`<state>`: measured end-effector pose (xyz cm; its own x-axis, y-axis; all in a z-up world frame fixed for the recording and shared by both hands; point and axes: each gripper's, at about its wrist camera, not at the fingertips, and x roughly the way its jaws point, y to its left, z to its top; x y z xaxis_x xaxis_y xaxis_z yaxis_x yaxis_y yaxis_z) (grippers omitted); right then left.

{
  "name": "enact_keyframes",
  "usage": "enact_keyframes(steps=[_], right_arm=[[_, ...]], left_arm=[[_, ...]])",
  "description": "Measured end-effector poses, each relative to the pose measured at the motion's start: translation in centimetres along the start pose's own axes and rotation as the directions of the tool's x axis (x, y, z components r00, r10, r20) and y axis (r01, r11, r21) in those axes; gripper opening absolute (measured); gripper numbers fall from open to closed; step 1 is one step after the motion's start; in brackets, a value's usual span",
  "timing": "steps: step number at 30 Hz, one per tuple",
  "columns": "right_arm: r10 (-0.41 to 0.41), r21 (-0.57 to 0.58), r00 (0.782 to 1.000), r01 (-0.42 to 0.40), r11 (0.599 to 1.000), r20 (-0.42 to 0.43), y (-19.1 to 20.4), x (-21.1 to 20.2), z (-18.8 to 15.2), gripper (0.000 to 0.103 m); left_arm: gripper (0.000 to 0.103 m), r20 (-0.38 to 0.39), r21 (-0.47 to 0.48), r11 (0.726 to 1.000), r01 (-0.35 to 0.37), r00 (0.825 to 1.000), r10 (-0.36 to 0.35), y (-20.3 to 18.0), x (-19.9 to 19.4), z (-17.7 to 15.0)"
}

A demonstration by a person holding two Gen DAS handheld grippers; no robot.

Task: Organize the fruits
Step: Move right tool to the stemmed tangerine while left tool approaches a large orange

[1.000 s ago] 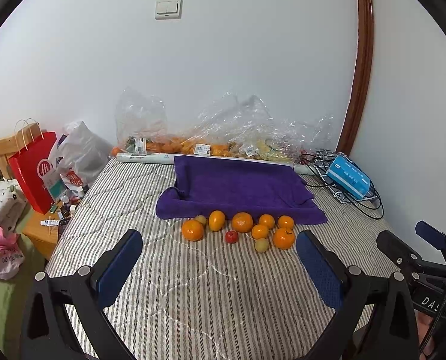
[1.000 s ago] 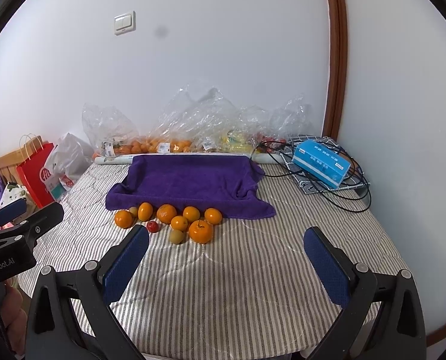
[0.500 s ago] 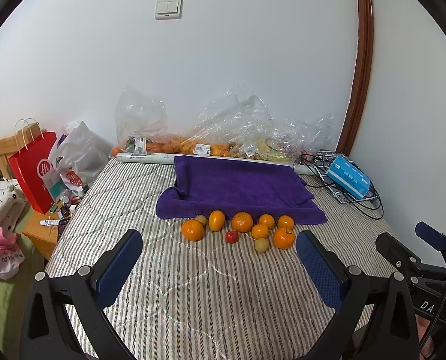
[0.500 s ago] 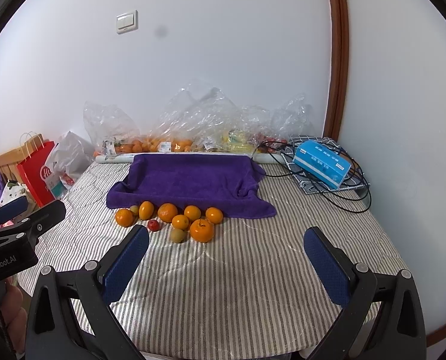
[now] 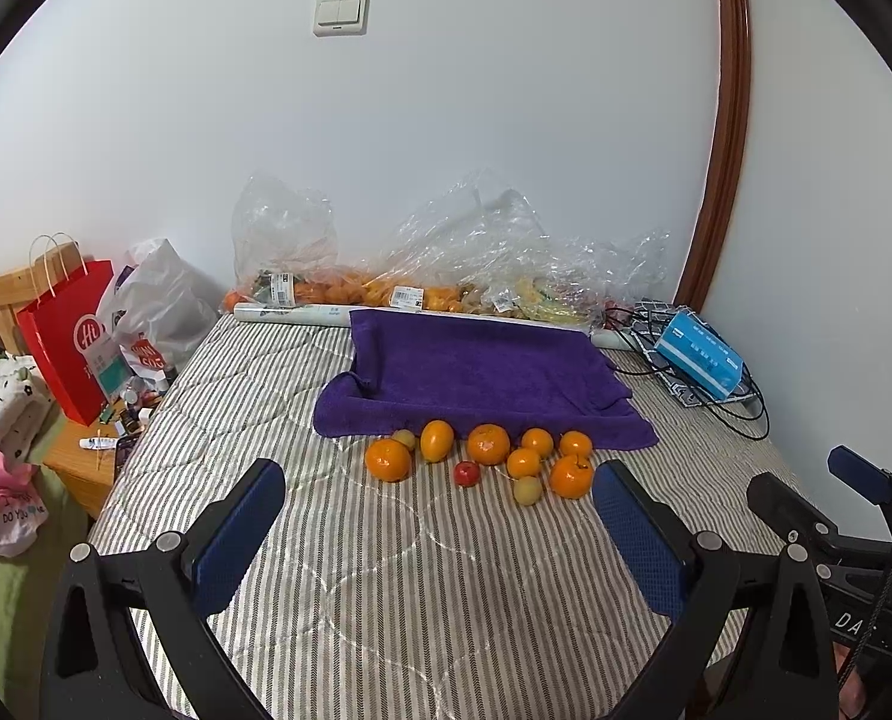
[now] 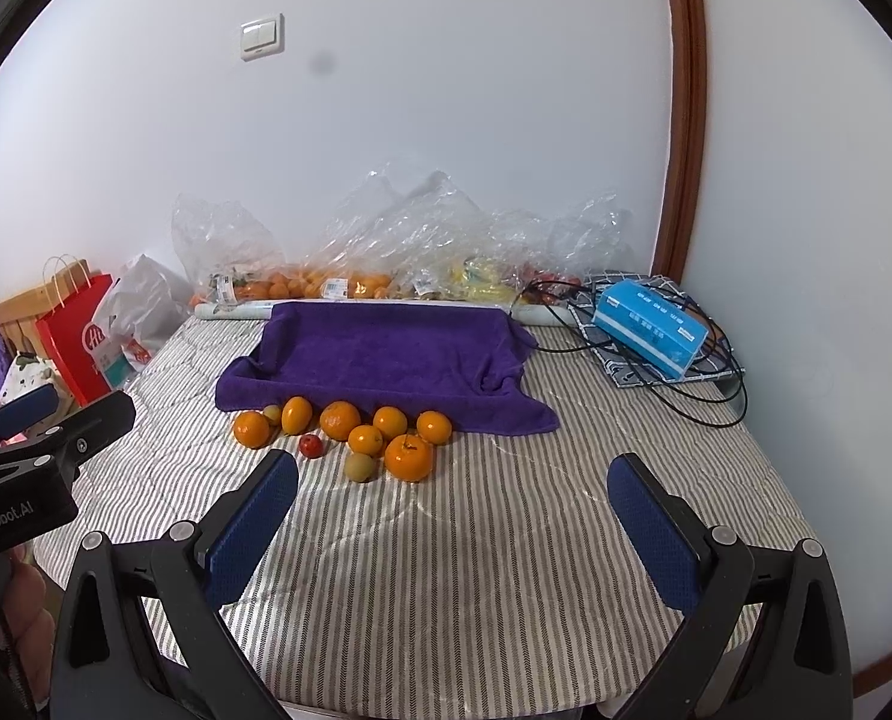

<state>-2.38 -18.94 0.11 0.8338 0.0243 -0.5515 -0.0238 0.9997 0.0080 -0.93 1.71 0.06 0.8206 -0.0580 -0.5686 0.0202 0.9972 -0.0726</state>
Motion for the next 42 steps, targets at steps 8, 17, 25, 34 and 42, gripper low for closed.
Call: enact_keyframes(steps=[8, 17, 25, 34, 42], right_arm=[[0.011, -0.012, 1.0, -0.012, 1.0, -0.029, 0.6, 1.5, 0.1, 0.102], [0.039, -0.012, 0.993, -0.04, 0.999, -0.108, 0.7, 5.4, -0.7, 0.101], [0.027, 0.012, 0.987, -0.025, 1.0, -0.16, 0.1, 10.0, -1.3, 0.097], [0.074, 0.084, 0.967, -0.055, 0.995, -0.243, -1.6, 15.8, -2.6, 0.08], [0.17, 0.07, 0.943, -0.157, 0.985, -0.285, 0.3, 19.5, -3.6, 0.073]], left_arm=[[0.103, -0.025, 0.006, 1.0, -0.022, 0.999, 0.022, 0.8, 1.9, 0.2], [0.103, -0.088, 0.036, 0.998, -0.056, 0.994, 0.059, 1.6, 6.2, -0.5], [0.103, -0.138, 0.005, 0.997, -0.081, 0.987, 0.081, 3.8, 10.8, -1.5], [0.1, -0.216, 0.02, 0.993, -0.115, 0.969, 0.116, 6.1, 16.1, -3.1], [0.098, -0.278, -0.011, 0.998, -0.06, 0.959, 0.055, 7.1, 18.7, -3.8]])
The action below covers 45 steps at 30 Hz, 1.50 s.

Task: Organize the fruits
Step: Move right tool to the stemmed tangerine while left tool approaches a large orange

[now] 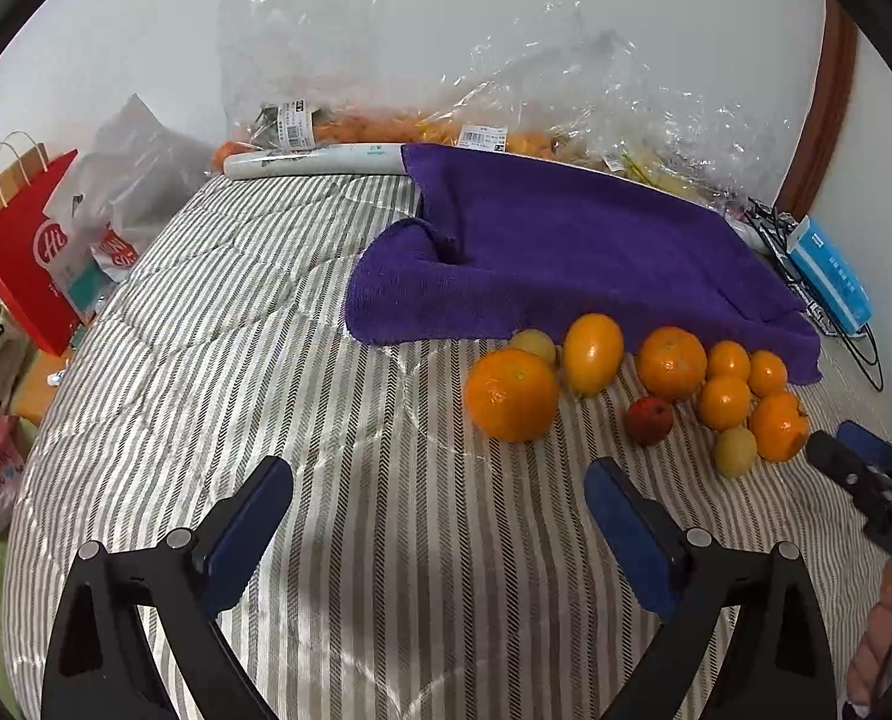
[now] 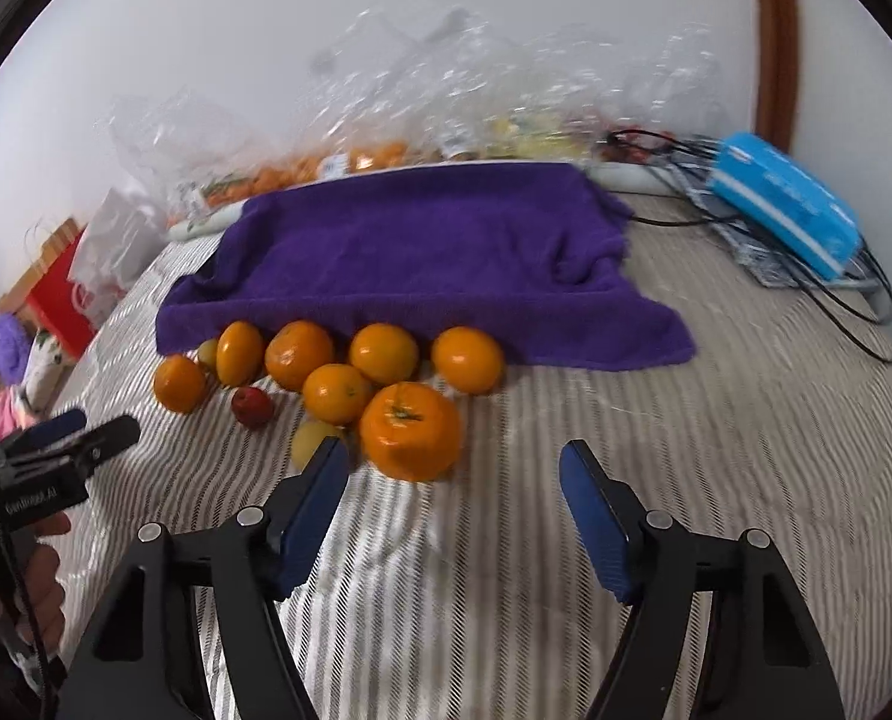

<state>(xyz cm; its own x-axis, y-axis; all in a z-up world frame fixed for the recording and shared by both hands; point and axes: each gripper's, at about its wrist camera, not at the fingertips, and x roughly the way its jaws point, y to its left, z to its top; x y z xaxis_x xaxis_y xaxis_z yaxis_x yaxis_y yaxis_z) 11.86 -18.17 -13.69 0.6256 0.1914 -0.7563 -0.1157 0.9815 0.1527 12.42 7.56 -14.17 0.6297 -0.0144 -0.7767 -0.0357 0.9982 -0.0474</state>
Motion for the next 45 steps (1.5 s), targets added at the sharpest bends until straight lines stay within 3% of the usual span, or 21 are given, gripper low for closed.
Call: enact_keyframes(steps=[4, 11, 18, 38, 40, 43, 45], right_arm=[[-0.019, -0.06, 1.0, 0.017, 0.998, -0.018, 1.2, 1.9, 0.0, 0.063], [-0.029, -0.099, 0.998, 0.024, 0.995, -0.048, 1.6, 4.1, 0.2, 0.063], [-0.043, -0.099, 0.997, 0.037, 0.994, -0.064, 1.1, 4.8, 0.6, 0.061], [-0.061, -0.119, 0.995, 0.052, 0.992, -0.074, 1.7, 5.3, 0.8, 0.057], [-0.06, -0.122, 0.996, 0.051, 0.991, -0.073, 1.7, 5.3, 0.8, 0.055], [-0.051, -0.124, 0.997, 0.043, 0.991, -0.062, 1.7, 5.2, 0.7, 0.045], [-0.056, -0.128, 0.997, 0.048, 0.991, -0.058, 1.8, 5.1, 0.6, 0.045]], left_arm=[[0.097, -0.009, 0.015, 1.0, 0.003, 1.0, -0.003, 0.1, 1.4, -0.1], [0.093, -0.012, 0.001, 1.0, 0.028, 1.0, -0.028, -0.2, 3.1, 0.8], [0.08, -0.044, 0.04, 0.999, 0.019, 0.999, -0.017, -1.5, 4.8, 1.5], [0.081, -0.053, 0.064, 0.998, -0.002, 0.999, 0.006, -1.7, 5.4, 1.5], [0.076, -0.043, 0.057, 0.998, -0.002, 0.999, 0.004, -1.6, 5.3, 1.5], [0.052, -0.025, 0.058, 0.997, 0.042, 0.999, -0.041, -1.6, 4.9, 1.5], [0.041, -0.019, 0.059, 0.996, 0.073, 0.997, -0.072, -1.7, 4.6, 1.4]])
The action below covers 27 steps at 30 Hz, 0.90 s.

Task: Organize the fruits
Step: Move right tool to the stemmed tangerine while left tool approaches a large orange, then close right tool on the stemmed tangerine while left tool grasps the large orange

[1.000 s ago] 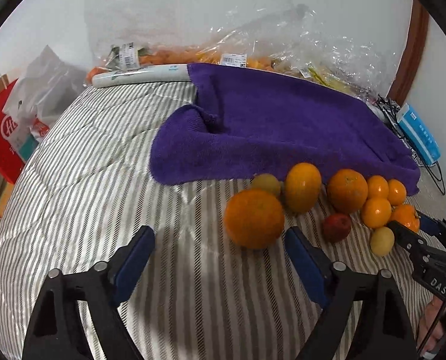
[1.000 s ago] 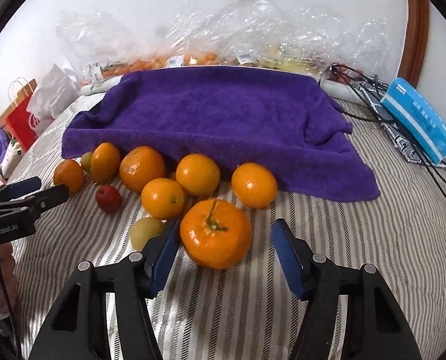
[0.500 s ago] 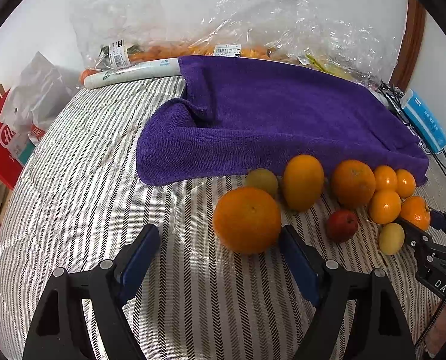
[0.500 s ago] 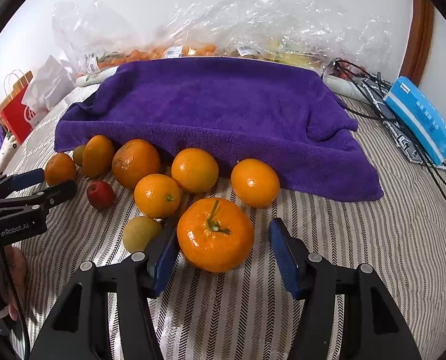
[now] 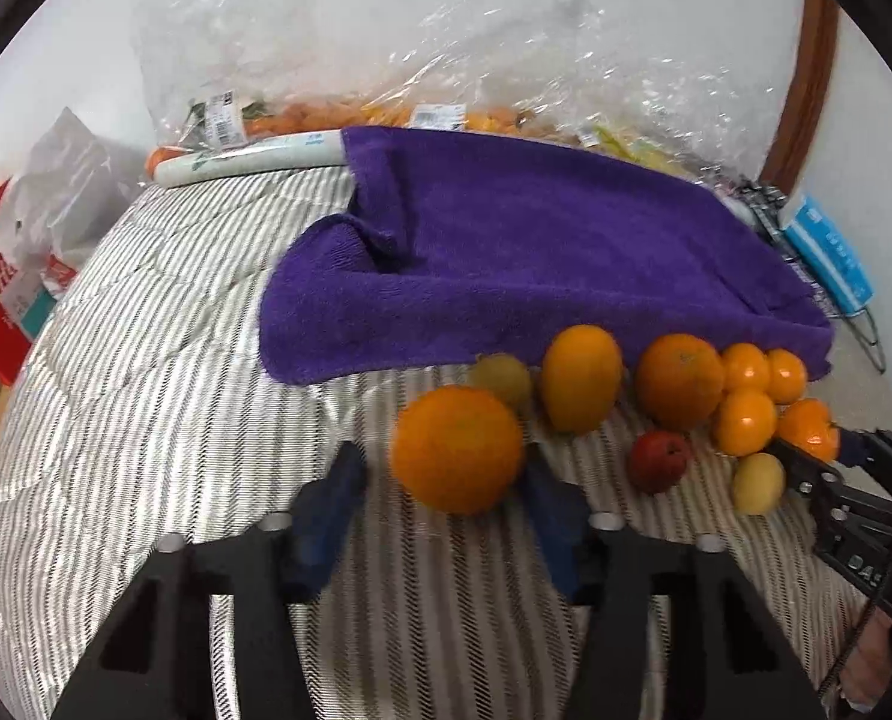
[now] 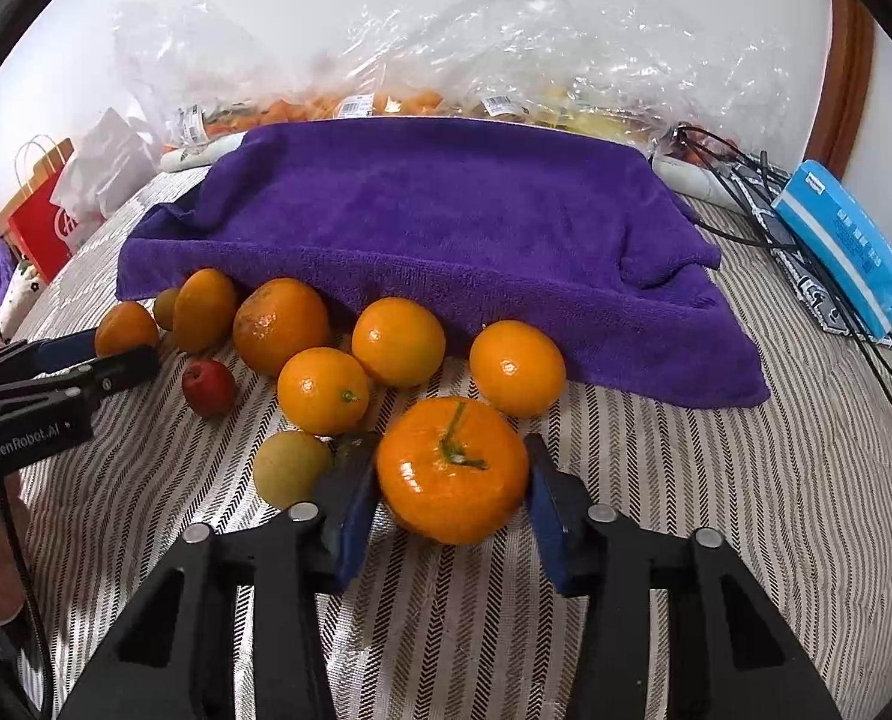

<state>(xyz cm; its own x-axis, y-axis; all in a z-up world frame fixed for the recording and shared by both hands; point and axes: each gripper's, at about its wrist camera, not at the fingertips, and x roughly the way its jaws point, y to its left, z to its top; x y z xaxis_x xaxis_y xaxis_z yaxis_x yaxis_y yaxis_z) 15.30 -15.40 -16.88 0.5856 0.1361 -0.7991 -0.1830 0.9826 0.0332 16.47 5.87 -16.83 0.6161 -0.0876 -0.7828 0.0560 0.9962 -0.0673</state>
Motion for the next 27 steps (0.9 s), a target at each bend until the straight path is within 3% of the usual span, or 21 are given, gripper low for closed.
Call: enact_keyframes(steps=[8, 14, 18, 22, 27], right_arm=[[0.034, 0.028, 0.999, -0.035, 0.999, 0.034, -0.6, -0.6, -0.2, 0.044], [0.028, 0.046, 0.998, -0.03, 0.998, 0.062, -0.8, -1.3, -0.4, 0.044], [0.048, 0.062, 0.996, -0.053, 0.997, 0.075, -1.1, -2.3, -0.7, 0.044], [0.053, 0.059, 0.995, -0.058, 0.997, 0.087, -1.3, -3.5, -0.3, 0.044], [0.054, 0.03, 0.987, -0.059, 0.998, 0.153, -1.9, -6.1, 2.1, 0.044]], left_arm=[[0.039, 0.019, -0.033, 0.992, 0.12, 0.993, -0.12, 0.1, -0.8, -0.5], [0.039, 0.063, -0.031, 0.987, 0.161, 0.985, -0.159, 0.0, -1.9, -0.6], [0.039, 0.086, -0.034, 0.985, 0.167, 0.983, -0.164, 0.1, -2.5, -0.5], [0.039, 0.096, -0.028, 0.994, 0.11, 0.99, -0.107, -0.3, -2.9, 0.2], [0.039, 0.105, -0.004, 0.988, 0.152, 0.983, -0.151, -0.9, -4.4, 2.9]])
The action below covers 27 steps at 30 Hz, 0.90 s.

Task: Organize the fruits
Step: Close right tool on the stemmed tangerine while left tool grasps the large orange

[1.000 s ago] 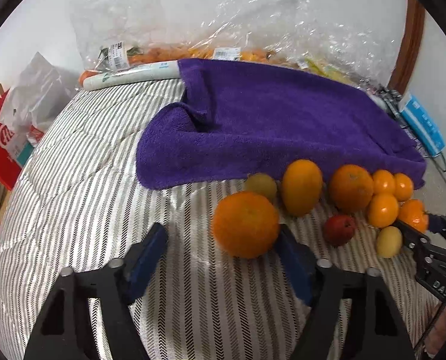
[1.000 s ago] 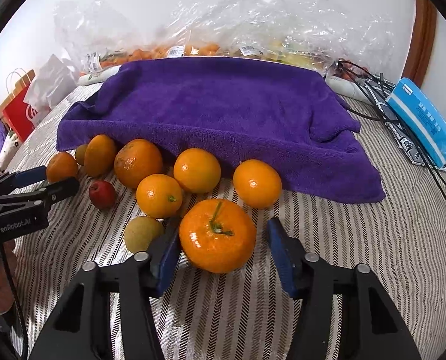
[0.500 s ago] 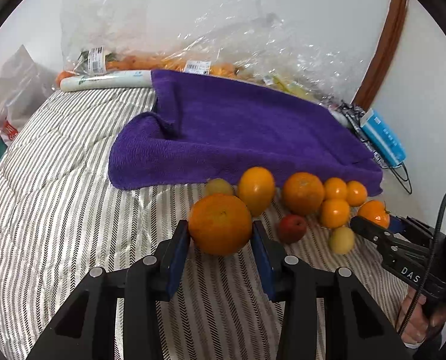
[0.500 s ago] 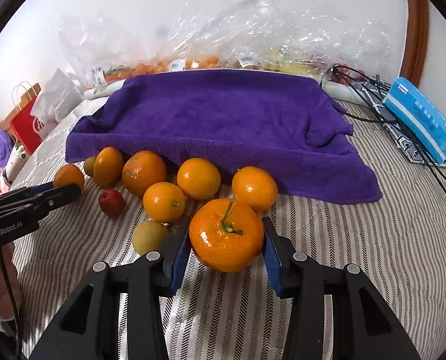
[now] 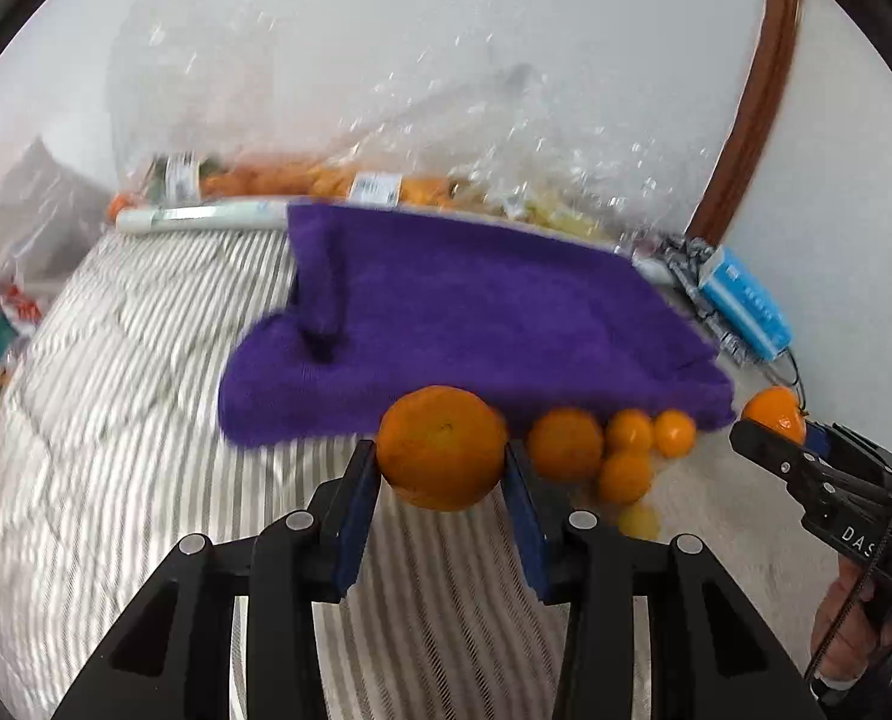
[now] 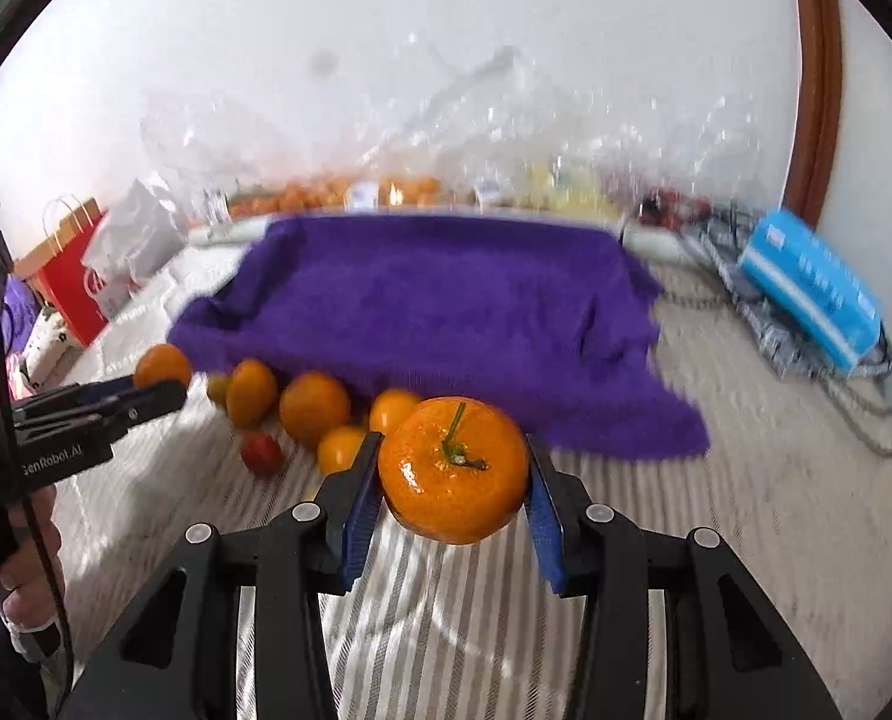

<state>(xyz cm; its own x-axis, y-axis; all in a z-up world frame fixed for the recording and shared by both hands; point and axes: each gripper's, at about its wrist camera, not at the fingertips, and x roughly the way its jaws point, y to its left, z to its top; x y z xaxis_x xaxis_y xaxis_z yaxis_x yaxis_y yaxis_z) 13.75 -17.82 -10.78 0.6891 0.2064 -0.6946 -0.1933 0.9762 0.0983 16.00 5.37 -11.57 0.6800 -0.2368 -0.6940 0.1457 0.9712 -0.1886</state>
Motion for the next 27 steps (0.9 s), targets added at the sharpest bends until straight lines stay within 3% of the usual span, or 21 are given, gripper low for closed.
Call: enact_keyframes(steps=[8, 12, 17, 21, 27], right_arm=[[0.008, -0.052, 0.999, -0.005, 0.999, 0.048, -0.1, -0.2, 5.3, 0.044], [-0.002, -0.094, 0.997, 0.009, 0.996, 0.072, 0.2, 0.8, 7.2, 0.044], [0.041, -0.052, 0.997, -0.038, 0.998, 0.067, 0.0, 3.0, 9.0, 0.044], [0.043, -0.023, 0.997, -0.041, 0.999, 0.064, -0.3, 5.1, 9.5, 0.044], [0.012, 0.02, 1.0, -0.011, 1.0, -0.015, -2.4, 8.4, 8.0, 0.044]], left_arm=[[0.039, 0.077, 0.02, 1.0, -0.007, 0.997, 0.006, -1.0, -0.1, 4.7], [0.039, 0.068, 0.005, 1.0, -0.021, 0.997, 0.021, -0.7, 1.7, 6.2], [0.039, 0.033, -0.022, 0.998, -0.064, 0.997, 0.065, -0.1, 4.9, 7.9], [0.039, 0.021, -0.048, 0.996, -0.08, 0.997, 0.081, 0.7, 6.7, 7.6], [0.039, -0.023, -0.08, 0.994, -0.07, 0.997, 0.068, 1.9, 8.7, 6.7]])
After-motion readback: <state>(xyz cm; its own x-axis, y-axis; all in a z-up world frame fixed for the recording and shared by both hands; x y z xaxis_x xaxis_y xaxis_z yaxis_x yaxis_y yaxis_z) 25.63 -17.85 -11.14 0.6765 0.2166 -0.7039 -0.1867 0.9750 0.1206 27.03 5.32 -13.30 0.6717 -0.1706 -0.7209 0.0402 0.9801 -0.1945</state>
